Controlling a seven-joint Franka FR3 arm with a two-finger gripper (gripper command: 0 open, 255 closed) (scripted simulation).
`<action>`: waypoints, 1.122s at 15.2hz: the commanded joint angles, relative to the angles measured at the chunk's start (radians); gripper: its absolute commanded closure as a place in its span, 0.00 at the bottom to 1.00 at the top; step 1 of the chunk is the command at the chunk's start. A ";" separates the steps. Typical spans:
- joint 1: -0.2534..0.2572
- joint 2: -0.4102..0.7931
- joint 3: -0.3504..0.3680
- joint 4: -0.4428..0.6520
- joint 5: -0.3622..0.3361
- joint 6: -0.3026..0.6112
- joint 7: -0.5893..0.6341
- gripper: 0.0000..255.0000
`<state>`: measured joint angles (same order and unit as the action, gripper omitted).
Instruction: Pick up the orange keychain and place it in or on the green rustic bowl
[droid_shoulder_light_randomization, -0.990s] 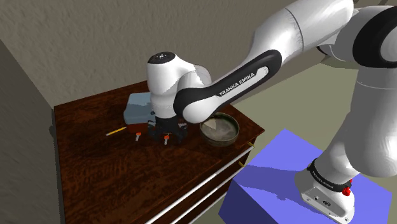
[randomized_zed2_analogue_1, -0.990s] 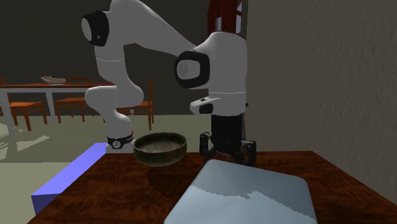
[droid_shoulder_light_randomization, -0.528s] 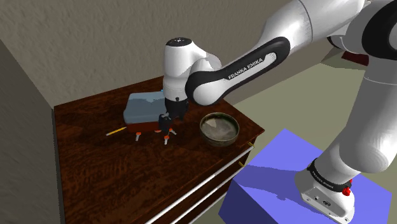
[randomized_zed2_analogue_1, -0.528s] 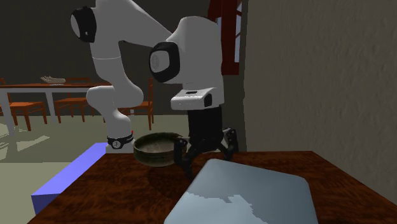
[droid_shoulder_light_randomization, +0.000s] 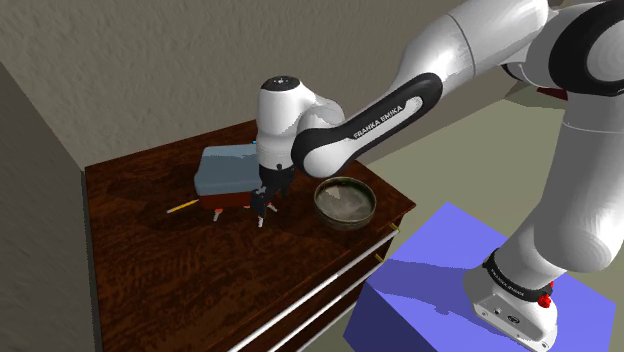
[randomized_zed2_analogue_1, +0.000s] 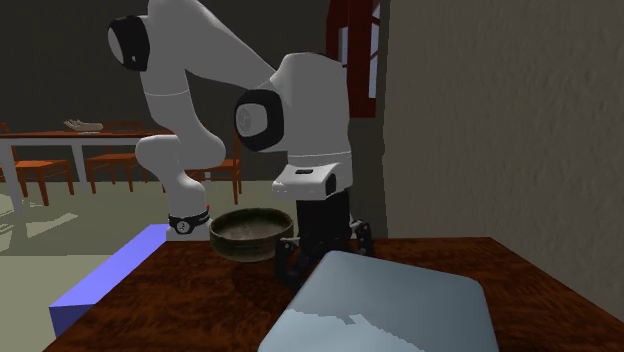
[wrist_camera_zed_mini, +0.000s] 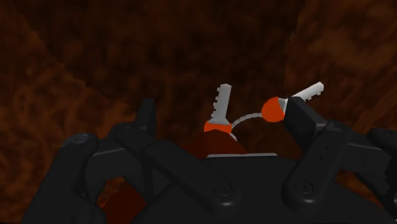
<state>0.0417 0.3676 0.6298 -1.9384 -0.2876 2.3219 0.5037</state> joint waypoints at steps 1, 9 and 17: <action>0.001 0.002 -0.001 0.000 -0.002 0.002 0.001 0.00; 0.000 -0.001 0.000 0.000 0.000 0.000 0.001 1.00; -0.005 -0.014 0.007 0.008 0.012 -0.019 -0.009 1.00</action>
<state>0.0363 0.3564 0.6334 -1.9332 -0.2799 2.3113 0.4970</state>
